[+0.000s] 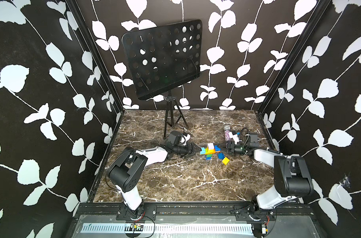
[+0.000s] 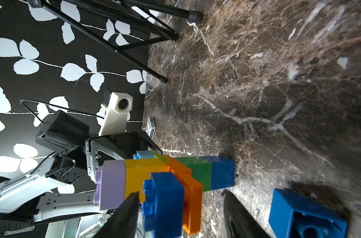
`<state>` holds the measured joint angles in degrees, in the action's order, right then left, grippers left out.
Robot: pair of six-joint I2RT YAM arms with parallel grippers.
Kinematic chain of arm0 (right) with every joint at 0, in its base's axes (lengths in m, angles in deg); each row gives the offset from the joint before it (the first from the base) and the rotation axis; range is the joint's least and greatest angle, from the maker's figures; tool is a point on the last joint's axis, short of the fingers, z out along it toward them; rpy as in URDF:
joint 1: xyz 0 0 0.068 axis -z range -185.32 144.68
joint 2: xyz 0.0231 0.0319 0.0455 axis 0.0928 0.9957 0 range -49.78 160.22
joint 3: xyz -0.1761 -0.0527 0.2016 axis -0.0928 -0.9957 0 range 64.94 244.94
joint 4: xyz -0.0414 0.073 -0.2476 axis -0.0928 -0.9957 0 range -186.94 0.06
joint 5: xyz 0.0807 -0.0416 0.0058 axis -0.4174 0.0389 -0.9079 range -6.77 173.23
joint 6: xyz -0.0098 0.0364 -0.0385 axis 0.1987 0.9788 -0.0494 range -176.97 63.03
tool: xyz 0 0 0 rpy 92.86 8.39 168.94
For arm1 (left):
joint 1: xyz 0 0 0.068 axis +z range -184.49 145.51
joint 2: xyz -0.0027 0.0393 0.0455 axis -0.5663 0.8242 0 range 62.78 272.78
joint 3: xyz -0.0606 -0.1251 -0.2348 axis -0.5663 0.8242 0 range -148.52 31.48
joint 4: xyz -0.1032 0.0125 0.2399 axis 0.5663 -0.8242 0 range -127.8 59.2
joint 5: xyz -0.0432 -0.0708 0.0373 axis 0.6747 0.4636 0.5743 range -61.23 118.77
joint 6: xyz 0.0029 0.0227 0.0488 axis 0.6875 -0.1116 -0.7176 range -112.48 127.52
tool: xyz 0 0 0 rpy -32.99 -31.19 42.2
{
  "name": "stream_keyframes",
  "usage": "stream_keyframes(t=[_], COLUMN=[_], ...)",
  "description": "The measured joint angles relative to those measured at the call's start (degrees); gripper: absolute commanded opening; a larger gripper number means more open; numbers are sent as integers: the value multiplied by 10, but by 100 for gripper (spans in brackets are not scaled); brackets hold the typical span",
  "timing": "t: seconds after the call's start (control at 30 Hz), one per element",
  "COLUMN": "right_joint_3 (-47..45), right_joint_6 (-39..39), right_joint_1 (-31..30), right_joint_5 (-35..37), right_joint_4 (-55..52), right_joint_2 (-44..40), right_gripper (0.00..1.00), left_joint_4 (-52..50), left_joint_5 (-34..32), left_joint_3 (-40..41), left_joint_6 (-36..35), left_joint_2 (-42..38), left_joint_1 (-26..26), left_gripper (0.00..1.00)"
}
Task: Assemble a fork with lego
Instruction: Assemble the lego brick with the lego brick.
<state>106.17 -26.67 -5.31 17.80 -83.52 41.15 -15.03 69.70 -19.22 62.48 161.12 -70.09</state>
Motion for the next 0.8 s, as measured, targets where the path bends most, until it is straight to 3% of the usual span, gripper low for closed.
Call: stream_keyframes(t=[0.6, 0.8], right_joint_3=[0, 1], right_joint_6=[-6, -11], right_joint_1=[9, 10], right_joint_5=[-19, -21], right_joint_4=[1, -6], right_joint_2=[12, 12], right_gripper=[55, 58], left_joint_4=[0, 0], left_joint_5=[2, 2], left_joint_3=[-7, -7], left_joint_6=[1, 1], left_joint_2=[4, 4], left_joint_1=[0, 0], left_gripper=[64, 63])
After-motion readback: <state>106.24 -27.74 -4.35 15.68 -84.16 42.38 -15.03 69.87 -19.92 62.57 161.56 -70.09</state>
